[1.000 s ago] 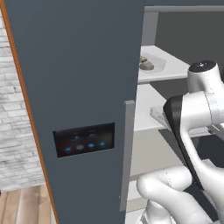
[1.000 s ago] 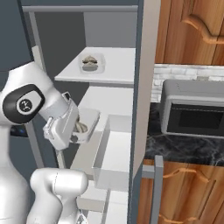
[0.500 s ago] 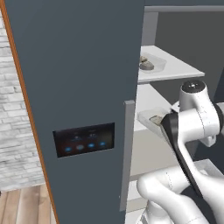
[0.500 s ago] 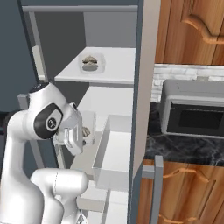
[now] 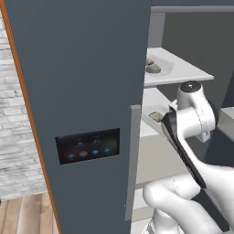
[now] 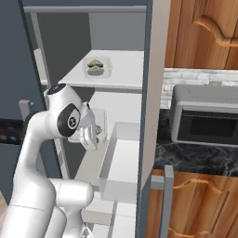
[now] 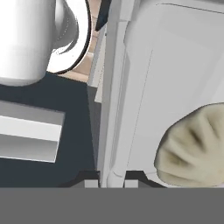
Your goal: Place two dumplings into each of the tupperware containers and then place the containers in the fridge.
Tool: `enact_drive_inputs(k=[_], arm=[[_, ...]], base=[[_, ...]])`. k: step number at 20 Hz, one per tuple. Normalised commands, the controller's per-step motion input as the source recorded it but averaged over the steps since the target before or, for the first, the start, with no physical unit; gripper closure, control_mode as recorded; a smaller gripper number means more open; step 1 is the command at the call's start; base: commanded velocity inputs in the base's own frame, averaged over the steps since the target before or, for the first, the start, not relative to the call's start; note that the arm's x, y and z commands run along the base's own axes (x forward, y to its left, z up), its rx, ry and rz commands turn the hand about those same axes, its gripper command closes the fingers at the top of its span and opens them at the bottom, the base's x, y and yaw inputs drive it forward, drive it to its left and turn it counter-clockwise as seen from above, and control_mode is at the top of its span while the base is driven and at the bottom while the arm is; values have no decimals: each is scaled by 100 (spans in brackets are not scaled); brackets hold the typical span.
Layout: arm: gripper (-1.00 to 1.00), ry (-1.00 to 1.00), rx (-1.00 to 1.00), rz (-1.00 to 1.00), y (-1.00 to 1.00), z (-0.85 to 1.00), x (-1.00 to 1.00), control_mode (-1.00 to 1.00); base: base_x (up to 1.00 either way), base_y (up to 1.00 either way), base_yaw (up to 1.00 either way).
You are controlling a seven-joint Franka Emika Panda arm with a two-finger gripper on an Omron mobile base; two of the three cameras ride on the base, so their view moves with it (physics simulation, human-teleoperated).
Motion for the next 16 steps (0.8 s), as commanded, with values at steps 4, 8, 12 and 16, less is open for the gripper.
enact_drive_inputs(k=[4, 8, 12, 16], arm=[[100, 0, 7, 0, -8, -22, 82, -100], [100, 0, 5, 0, -20, -16, 65, -100], [100, -4, 0, 0, -8, -48, 55, -100], [100, -8, -1, 0, 0, -62, 41, -100]], base=[[0, 0, 0], [0, 0, 0], [0, 0, 0], [0, 0, 0]])
